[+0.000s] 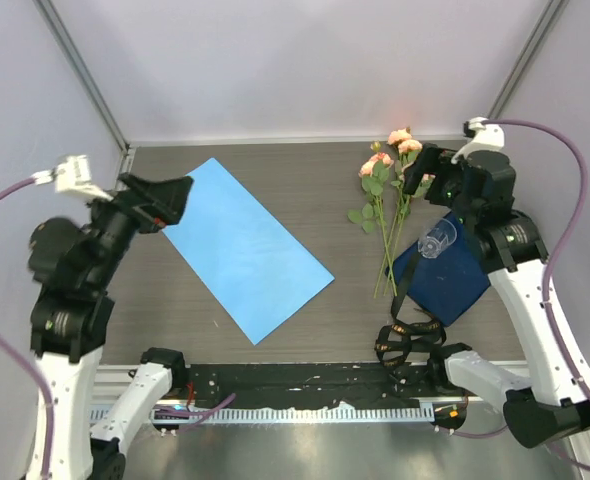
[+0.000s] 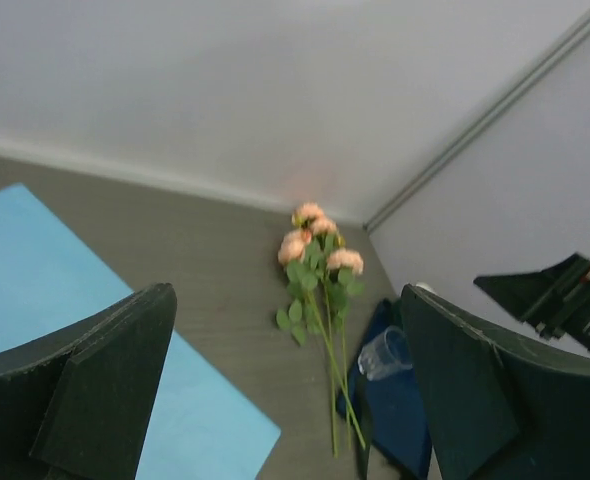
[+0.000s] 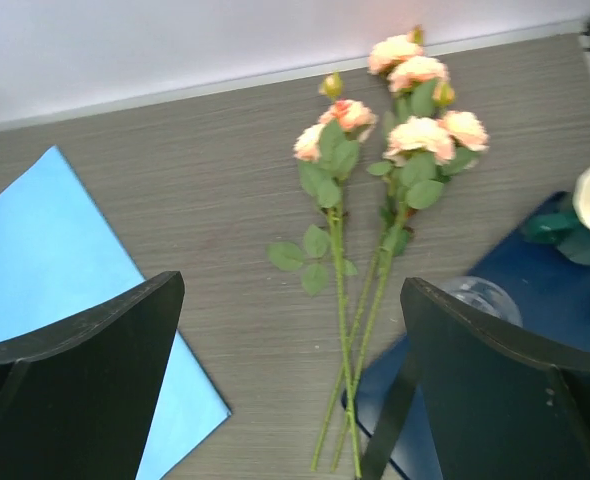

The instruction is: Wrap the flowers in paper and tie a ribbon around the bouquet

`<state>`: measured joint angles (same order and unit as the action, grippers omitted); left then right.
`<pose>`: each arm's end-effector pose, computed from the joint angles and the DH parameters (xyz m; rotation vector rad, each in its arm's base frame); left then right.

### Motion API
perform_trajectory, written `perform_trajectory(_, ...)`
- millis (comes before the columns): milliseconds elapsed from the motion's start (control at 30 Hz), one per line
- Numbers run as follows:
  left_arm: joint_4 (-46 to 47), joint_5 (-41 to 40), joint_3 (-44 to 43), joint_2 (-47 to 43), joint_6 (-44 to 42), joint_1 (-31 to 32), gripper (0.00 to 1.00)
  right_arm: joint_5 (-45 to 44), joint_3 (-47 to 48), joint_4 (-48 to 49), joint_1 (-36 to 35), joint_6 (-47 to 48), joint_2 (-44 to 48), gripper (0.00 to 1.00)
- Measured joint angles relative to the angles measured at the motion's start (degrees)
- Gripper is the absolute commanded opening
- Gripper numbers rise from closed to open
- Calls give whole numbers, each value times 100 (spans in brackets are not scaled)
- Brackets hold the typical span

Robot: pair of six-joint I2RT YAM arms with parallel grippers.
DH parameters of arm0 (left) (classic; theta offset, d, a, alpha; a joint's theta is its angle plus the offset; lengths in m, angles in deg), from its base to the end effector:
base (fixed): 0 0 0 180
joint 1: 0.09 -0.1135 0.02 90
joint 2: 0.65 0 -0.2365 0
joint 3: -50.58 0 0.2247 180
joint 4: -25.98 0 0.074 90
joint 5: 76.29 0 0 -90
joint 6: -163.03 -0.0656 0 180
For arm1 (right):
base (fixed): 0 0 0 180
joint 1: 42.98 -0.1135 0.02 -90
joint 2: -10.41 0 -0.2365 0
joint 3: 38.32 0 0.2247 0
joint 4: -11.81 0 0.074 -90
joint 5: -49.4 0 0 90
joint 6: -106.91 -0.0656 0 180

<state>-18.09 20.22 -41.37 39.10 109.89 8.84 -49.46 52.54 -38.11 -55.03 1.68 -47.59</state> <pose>0.1111 -0.0250 0.4620 -0.2609 1.4482 -0.7356 0.2135 0.0352 0.3953 0.1586 1.8622 0.1848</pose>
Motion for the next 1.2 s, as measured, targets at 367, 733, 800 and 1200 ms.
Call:
perform_trajectory(367, -74, 1934, 1971, 1272, 299, 111, 98, -286, -938, 1255, -2918, -35, -1480, 97)
perform_trajectory(733, -2, 1231, 4645, 684, 1172, 120, 66, -772, -2409, 2317, -6387, 728, -2511, 96)
perform_trajectory(800, -94, 942, 4940, 317, 1379, 120, 74, -706, -2391, 2634, -6634, 1001, -2892, 96)
perform_trajectory(1200, -649, -234, 5191, -546, 2400, 120, 94, -413, -1648, 3394, -6406, 1650, -4594, 95)
